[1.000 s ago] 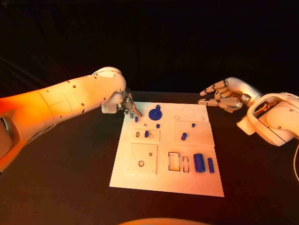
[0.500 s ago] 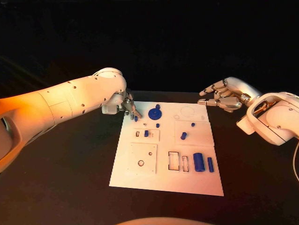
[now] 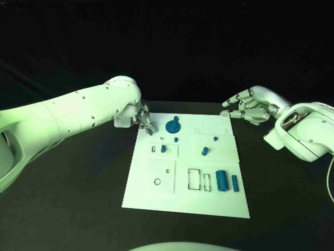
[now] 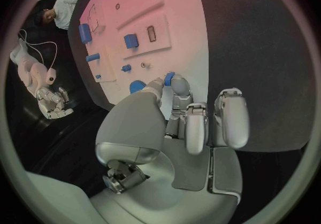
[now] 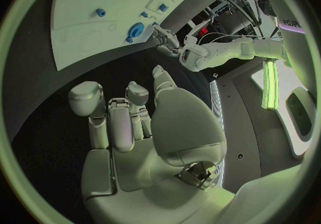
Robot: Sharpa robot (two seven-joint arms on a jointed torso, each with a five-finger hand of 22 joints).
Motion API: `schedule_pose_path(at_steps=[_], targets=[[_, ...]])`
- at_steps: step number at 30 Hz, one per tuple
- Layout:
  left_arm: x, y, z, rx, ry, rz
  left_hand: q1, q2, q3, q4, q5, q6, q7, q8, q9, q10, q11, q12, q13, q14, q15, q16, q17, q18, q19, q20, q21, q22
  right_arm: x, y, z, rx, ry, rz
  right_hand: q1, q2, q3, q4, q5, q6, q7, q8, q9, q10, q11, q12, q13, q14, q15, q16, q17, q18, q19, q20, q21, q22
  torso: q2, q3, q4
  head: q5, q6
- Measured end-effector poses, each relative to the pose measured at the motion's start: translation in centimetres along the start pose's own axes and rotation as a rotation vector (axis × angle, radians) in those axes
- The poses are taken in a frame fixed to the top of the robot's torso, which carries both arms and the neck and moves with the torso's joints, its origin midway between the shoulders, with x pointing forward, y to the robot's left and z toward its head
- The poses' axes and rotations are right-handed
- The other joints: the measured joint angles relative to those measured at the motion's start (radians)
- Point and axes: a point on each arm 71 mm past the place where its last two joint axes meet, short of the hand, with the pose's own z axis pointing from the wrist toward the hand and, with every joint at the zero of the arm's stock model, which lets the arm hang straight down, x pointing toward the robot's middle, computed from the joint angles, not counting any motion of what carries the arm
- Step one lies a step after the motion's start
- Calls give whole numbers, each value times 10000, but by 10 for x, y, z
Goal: Assemble the parts on the task board
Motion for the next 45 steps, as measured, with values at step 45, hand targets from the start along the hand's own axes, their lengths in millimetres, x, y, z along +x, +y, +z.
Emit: schedule_pose_path(at_steps=[45], targets=[[57,13,-28,1747,-247,-1340,-301,-1198,4869,-974,-889,-452,18,1136,99,287,-104,415,262,36,-36,0,-3,-2,37,-37,-56,4,3,-3,0,95,116,35,131,131,0,0,198,0,0,0,-6,0,0,0,-11,0,0,1,6,-6,0,0,2,-35,-13,-14,63,58,-82]])
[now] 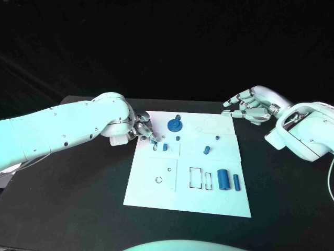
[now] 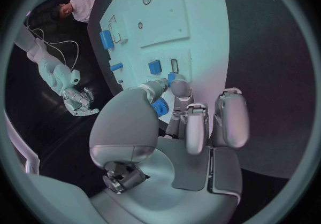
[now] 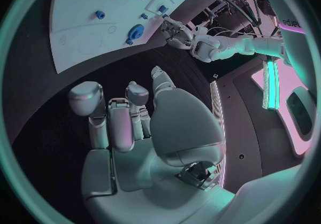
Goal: Assemble the parts on the task board
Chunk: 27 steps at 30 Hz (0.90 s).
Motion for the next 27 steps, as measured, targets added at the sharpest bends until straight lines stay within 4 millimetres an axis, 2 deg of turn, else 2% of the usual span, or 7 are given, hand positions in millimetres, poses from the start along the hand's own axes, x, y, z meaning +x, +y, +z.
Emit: schedule_pose_path(at_steps=[6,27], targets=[[6,1,3,85,-2,2,-144,-67,165,-137,0,0,1,11,41,0,0,0,0,0,0,0,0,1,0,0,0,-1,1,0,0,8,19,15,0,0,0,0,0,0,0,0,1,0,0,0,0,0,0,0,-1,0,0,0,1,0,7,1,1,3,-9],[12,2,2,189,213,369,-191,-114,195,-166,-10,41,-34,59,10,40,-41,0,-2,-1,1,0,0,2,0,0,0,-2,1,-2,-1,34,34,27,0,0,0,0,-1,0,0,0,2,0,0,0,1,0,0,0,-3,-1,0,0,4,1,4,14,4,28,-86]])
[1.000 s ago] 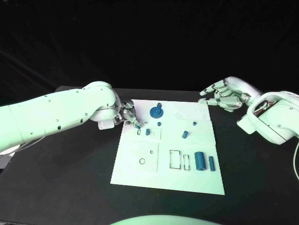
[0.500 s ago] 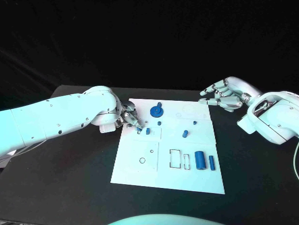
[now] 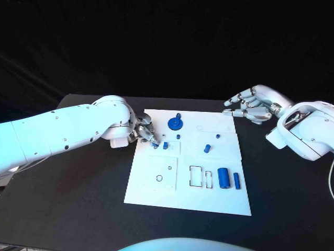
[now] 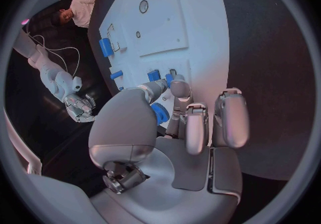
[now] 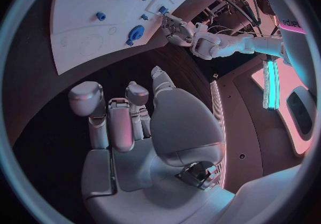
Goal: Assemble the parts on the task board
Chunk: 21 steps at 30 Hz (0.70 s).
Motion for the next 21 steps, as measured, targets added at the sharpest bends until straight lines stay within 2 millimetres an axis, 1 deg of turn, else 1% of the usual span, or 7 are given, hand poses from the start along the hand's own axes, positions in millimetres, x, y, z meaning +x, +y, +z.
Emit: schedule_pose_path(at_steps=[7,9,13,16,21], targets=[[0,3,-1,-60,81,69,0,0,0,0,-12,0,1,0,5,-1,1,0,-1,0,0,0,8,-1,0,0,0,0,0,-1,0,15,-5,0,0,0,0,0,0,0,0,0,0,0,0,0,0,0,0,0,-1,0,0,0,0,0,0,0,1,3,0],[1,4,-1,-110,108,93,2,1,-1,-2,26,2,3,61,110,-1,1,0,-2,0,0,0,8,0,0,0,0,-1,0,-1,0,18,-6,0,0,0,0,0,0,0,0,0,1,0,0,0,0,0,0,0,-1,-1,0,0,0,0,0,-1,1,12,-1],[1,4,-1,-121,120,114,2,1,-1,-2,27,2,4,83,28,-1,2,-1,-2,0,0,0,7,-1,0,0,0,-1,0,-1,0,20,-5,1,0,0,0,0,0,0,0,0,1,0,0,0,0,0,0,0,-1,0,0,0,0,0,0,-1,1,19,-7],[1,4,-1,-124,125,124,2,1,-1,-2,27,2,4,83,22,-2,2,0,-2,0,0,0,7,0,0,0,0,-1,0,-1,0,20,-4,2,0,0,0,0,75,0,0,0,1,0,0,0,0,0,0,0,-2,-1,0,0,-38,0,0,-3,1,26,-7],[1,4,-1,-129,125,135,2,1,-1,-2,27,3,5,82,15,-3,3,0,2,0,0,0,6,-1,0,0,0,-1,0,-1,0,18,-4,4,0,0,0,0,76,0,0,0,1,0,0,0,0,0,0,0,-2,0,0,0,-38,1,0,-3,0,36,-14]])
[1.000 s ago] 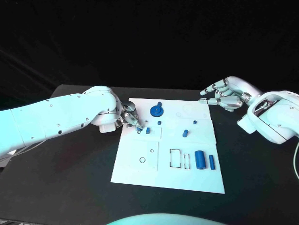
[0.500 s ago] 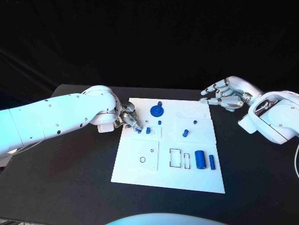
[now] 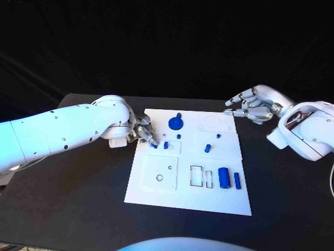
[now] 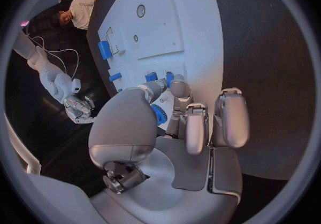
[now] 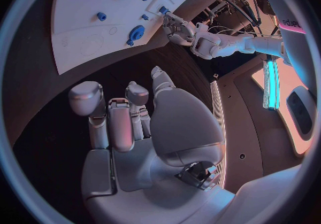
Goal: Assemble the parts on the task board
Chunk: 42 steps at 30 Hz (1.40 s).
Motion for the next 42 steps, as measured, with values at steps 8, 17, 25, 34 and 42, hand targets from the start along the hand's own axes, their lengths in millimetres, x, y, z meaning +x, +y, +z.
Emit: schedule_pose_path(at_steps=[8,17,25,34,42], targets=[[0,-1,0,-4,1,54,0,0,0,0,-7,14,13,-2,-1,26,14,41,29,0,0,0,-1,0,0,0,0,0,0,0,0,-4,1,2,0,0,0,0,0,0,0,0,0,0,0,0,0,0,0,0,-1,0,0,0,0,0,0,4,-5,1,-16],[1,-3,0,-95,21,209,-951,-187,732,-616,72,232,-130,82,-129,311,-130,230,185,-18,-56,0,-2,1,37,-37,117,-1,0,0,0,-8,2,4,0,0,0,0,0,0,0,0,1,0,0,0,0,0,0,0,-1,0,0,0,0,0,1,12,-11,-11,-42],[2,-6,2,-271,16,353,-1584,-163,544,-293,152,585,-310,1,-325,475,-153,393,368,1,-74,0,-3,1,73,-73,234,7,0,0,-1,2,-4,3,0,0,0,0,0,0,0,0,1,0,0,0,0,0,0,0,-2,0,0,0,0,0,3,18,-15,-35,-66],[2,-8,3,-351,62,468,-1796,-32,520,-159,153,698,-310,-33,-396,556,-164,515,527,-35,-109,0,-3,0,73,-72,349,6,-1,-1,-2,30,-16,-3,40,-40,-32,32,-1,0,0,40,-5,0,0,0,0,0,0,0,-2,0,0,0,0,0,2,16,-12,-58,-79],[3,-9,4,-396,57,503,-1915,-69,451,-89,142,804,-313,-82,-452,645,-181,620,645,-34,-109,0,-4,0,73,-72,387,5,-1,-1,-2,36,-16,-6,40,-40,-32,31,-1,0,0,40,-7,0,0,0,0,0,0,0,-3,0,0,0,0,0,-3,10,-5,-71,-69]])
